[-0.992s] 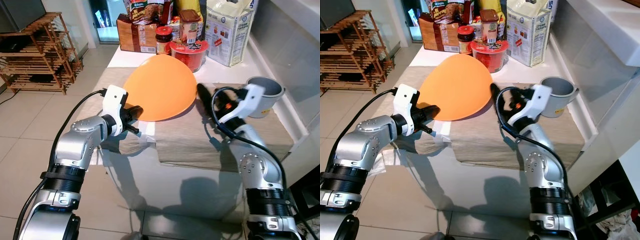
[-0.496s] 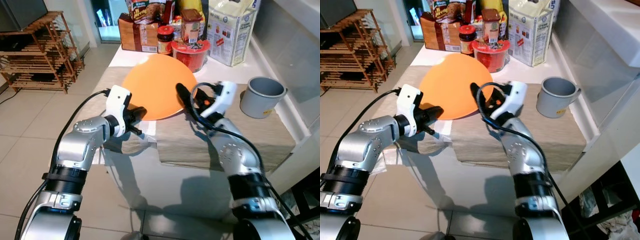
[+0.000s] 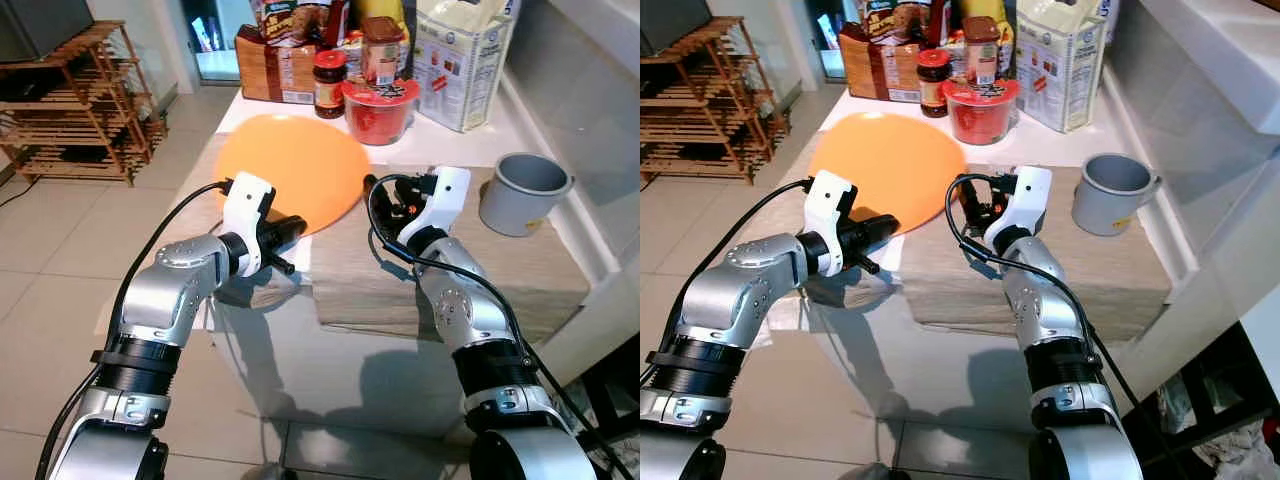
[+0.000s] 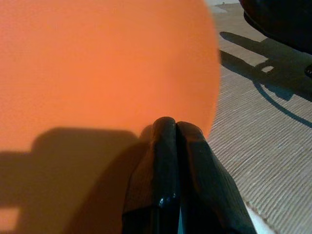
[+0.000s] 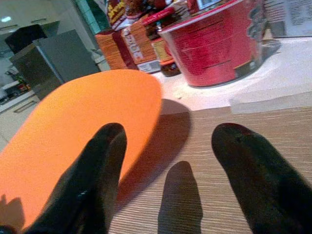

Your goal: Setting the table

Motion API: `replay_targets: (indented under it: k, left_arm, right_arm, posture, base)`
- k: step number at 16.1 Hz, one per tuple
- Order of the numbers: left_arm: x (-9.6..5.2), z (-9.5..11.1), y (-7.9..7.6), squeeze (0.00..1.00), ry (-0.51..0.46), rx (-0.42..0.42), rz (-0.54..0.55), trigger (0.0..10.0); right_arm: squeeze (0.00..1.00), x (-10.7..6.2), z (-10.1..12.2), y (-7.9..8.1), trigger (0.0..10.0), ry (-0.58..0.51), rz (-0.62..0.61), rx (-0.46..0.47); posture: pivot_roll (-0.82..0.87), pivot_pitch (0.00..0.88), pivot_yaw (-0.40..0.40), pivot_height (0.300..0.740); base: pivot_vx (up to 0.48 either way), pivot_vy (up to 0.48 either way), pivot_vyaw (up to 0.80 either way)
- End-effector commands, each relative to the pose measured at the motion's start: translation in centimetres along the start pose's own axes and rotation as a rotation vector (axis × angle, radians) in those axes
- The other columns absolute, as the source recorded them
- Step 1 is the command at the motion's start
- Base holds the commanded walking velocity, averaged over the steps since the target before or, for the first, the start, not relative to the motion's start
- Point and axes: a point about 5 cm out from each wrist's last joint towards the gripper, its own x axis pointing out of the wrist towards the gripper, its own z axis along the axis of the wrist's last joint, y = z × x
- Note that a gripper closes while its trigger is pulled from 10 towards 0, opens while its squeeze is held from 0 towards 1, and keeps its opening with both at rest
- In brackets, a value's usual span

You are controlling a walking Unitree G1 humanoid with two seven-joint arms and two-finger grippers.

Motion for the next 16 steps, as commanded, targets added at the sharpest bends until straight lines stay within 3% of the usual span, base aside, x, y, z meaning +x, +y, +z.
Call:
replay_targets:
  k: [1,7,8,9,13,16]
  left_arm:
    - [0.0,-1.4,-0.2,0.00,0.070,-0.019,-0.009,10.0]
    - [-0.1,-1.0,-0.2,0.00,0.056,-0.017,-0.012,10.0]
    - [-0.1,-0.8,-0.4,0.00,0.043,-0.016,-0.014,10.0]
    - [-0.2,0.0,-0.6,0.00,0.017,0.003,-0.020,10.0]
    - [-0.5,3.8,-1.3,0.00,-0.101,0.079,-0.051,10.0]
    - [-1.3,8.2,-1.9,0.00,-0.229,0.141,-0.066,10.0]
  right_arm:
    - [0.00,-0.2,-0.2,-0.1,0.0,-0.005,-0.012,-0.008]
    - [0.00,-0.9,-0.8,-0.4,0.0,0.010,-0.021,0.000]
    - [0.00,-1.0,-0.7,-0.4,2.4,-0.001,-0.019,-0.018]
    - [0.00,-1.1,-0.3,-0.3,10.0,-0.016,-0.013,-0.039]
    - [0.00,-1.5,0.0,-0.2,10.0,-0.024,-0.008,-0.066]
    - [0.00,-2.0,-0.4,-0.6,10.0,-0.007,-0.020,-0.075]
  posture:
    - [-0.05,0.000,0.050,0.736]
    - [-0.05,0.000,0.047,0.736]
    - [-0.05,0.000,0.047,0.736]
    - [-0.05,0.000,0.047,0.736]
    - [-0.05,0.000,0.047,0.736]
    - [-0.05,0.000,0.045,0.736]
  base:
    - [0.000,0.000,0.00]
    - [0.000,0.000,0.00]
    - [0.000,0.000,0.00]
    - [0.000,0.000,0.00]
    - [0.000,0.000,0.00]
    - [0.000,0.000,0.00]
